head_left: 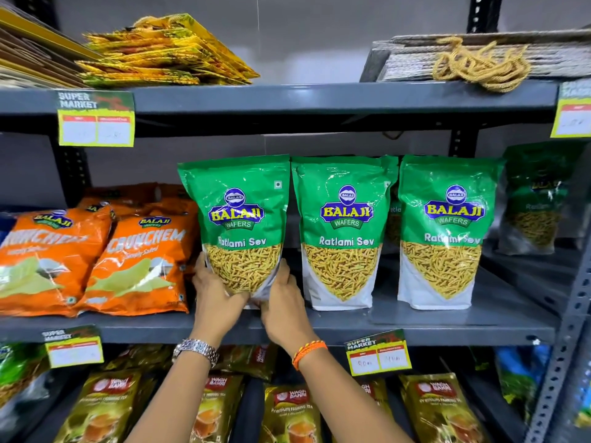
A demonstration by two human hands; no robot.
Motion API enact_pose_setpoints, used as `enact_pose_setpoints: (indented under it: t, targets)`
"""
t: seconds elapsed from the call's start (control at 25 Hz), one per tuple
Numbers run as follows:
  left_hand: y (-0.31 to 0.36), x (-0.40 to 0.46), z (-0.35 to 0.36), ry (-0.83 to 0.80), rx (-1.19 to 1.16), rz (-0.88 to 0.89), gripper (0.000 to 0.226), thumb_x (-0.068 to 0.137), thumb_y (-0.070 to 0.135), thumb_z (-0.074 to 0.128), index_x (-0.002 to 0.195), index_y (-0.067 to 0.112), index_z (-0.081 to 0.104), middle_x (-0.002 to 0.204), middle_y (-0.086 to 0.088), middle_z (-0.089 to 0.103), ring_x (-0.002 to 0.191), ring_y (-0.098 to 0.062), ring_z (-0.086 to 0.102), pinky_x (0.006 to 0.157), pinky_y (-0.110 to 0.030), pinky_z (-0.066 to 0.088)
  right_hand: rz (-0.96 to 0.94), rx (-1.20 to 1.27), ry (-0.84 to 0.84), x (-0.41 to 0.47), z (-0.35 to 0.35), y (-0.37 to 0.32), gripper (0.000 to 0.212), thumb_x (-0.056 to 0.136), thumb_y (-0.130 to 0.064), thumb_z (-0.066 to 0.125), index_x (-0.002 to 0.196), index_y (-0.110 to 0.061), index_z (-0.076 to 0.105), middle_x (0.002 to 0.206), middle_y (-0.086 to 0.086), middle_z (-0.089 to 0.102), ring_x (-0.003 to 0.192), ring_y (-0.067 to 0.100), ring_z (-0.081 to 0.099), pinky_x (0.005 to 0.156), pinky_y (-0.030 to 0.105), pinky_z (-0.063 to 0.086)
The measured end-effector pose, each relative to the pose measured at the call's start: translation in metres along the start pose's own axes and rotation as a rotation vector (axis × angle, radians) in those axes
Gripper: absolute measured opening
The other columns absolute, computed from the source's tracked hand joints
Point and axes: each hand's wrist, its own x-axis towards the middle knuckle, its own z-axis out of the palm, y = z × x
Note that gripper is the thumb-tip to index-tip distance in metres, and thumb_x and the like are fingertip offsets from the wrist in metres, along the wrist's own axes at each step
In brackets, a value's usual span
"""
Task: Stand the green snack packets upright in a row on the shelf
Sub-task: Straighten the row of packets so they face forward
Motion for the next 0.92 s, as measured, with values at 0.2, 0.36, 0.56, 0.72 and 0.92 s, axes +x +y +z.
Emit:
enact_pose_setpoints:
  t: [0.2, 0.36, 0.56, 0.72, 0.92]
  targets:
    - [-0.004, 0.002, -0.003, 0.012, 0.030, 0.030, 0.118, 0.058, 0.010, 0.083, 0.154, 0.004, 0.015, 0.154, -0.012, 0.025, 0.141, -0.035, 0.028, 0.117, -0.043, 0.028, -0.018, 0.036, 0.023, 0.001, 0.001, 0.000, 0.087, 0.089, 0.003, 0.061, 0.160, -0.010, 0.013, 0.135, 0.021, 0.051, 0.123, 0.040, 0.054, 0.098, 0.045, 0.046]
    - [-0.003, 0.002, -0.002, 0.012, 0.013, 0.002, 0.118, 0.057, 0.008, 0.082, 0.154, 0.008, 0.014, 0.146, -0.017, 0.032, 0.136, -0.036, 0.032, 0.107, -0.038, 0.032, -0.024, 0.048, 0.033, 0.002, -0.002, 0.000, 0.084, 0.089, 0.004, 0.060, 0.159, -0.009, 0.014, 0.126, 0.025, 0.057, 0.112, 0.042, 0.060, 0.085, 0.044, 0.049]
    - [-0.002, 0.002, -0.003, -0.017, 0.038, 0.001, 0.117, 0.058, 0.009, 0.083, 0.155, 0.010, 0.015, 0.148, -0.016, 0.030, 0.135, -0.037, 0.034, 0.107, -0.038, 0.034, -0.028, 0.057, 0.020, 0.003, -0.003, 0.001, 0.081, 0.091, 0.004, 0.059, 0.158, -0.008, 0.015, 0.119, 0.026, 0.062, 0.103, 0.042, 0.063, 0.076, 0.042, 0.049]
    - [-0.001, -0.002, -0.004, -0.013, 0.070, 0.025, 0.118, 0.061, 0.013, 0.086, 0.156, 0.010, 0.016, 0.149, -0.015, 0.029, 0.136, -0.035, 0.032, 0.108, -0.036, 0.033, -0.029, 0.067, 0.015, 0.002, -0.005, 0.002, 0.078, 0.092, 0.002, 0.060, 0.157, -0.008, 0.017, 0.119, 0.027, 0.062, 0.105, 0.042, 0.063, 0.074, 0.039, 0.047]
    - [0.002, -0.006, -0.005, 0.000, 0.040, -0.003, 0.120, 0.061, 0.011, 0.086, 0.156, 0.012, 0.013, 0.150, -0.017, 0.030, 0.138, -0.036, 0.031, 0.110, -0.043, 0.033, -0.040, 0.079, 0.014, -0.003, -0.017, 0.007, 0.080, 0.094, -0.003, 0.065, 0.158, -0.013, 0.018, 0.124, 0.024, 0.062, 0.110, 0.038, 0.065, 0.074, 0.032, 0.045]
